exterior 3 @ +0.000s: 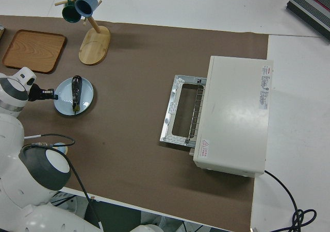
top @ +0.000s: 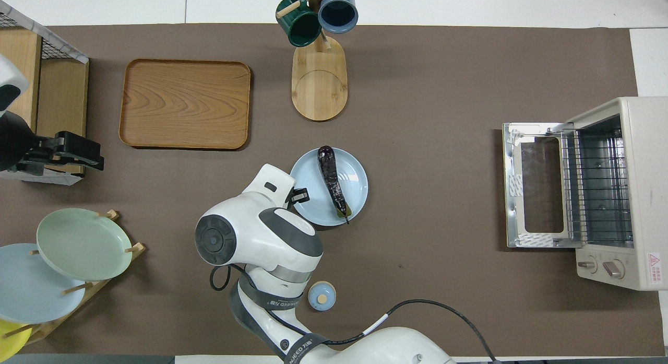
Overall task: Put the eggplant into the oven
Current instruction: 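Lift the plate with eggplant and carry it into the oven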
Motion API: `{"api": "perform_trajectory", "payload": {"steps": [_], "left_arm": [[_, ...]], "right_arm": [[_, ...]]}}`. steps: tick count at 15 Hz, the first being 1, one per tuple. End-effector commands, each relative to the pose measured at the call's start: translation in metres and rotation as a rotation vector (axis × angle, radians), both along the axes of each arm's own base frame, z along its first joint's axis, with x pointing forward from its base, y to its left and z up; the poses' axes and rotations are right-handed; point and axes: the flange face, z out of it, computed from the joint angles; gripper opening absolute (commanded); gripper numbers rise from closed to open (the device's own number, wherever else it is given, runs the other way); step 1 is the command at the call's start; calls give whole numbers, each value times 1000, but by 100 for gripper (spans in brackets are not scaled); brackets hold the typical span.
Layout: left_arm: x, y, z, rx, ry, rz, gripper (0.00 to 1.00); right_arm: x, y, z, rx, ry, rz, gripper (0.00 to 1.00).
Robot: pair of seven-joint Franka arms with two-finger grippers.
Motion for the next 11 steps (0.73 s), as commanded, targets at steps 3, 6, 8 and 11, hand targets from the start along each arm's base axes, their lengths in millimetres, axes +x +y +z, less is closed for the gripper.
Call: {"api": "perform_trajectory", "payload": {"steps": [3,6,8,11], "left_arm": [[-1,4,1,-8,-6,-3,100],[-1,5,1,-8,-6,-2,100],[-1,5,1,-8,-6,-2,100],[-1,5,1,-8,-6,-2,100]], "right_arm": [[57,-104,49,-86,62,-7,0],[81,-201,70,-99,118,1,0],[80,-272,79,-99,168,26,0],[74,-352,78,-93,205,27,0]]}}
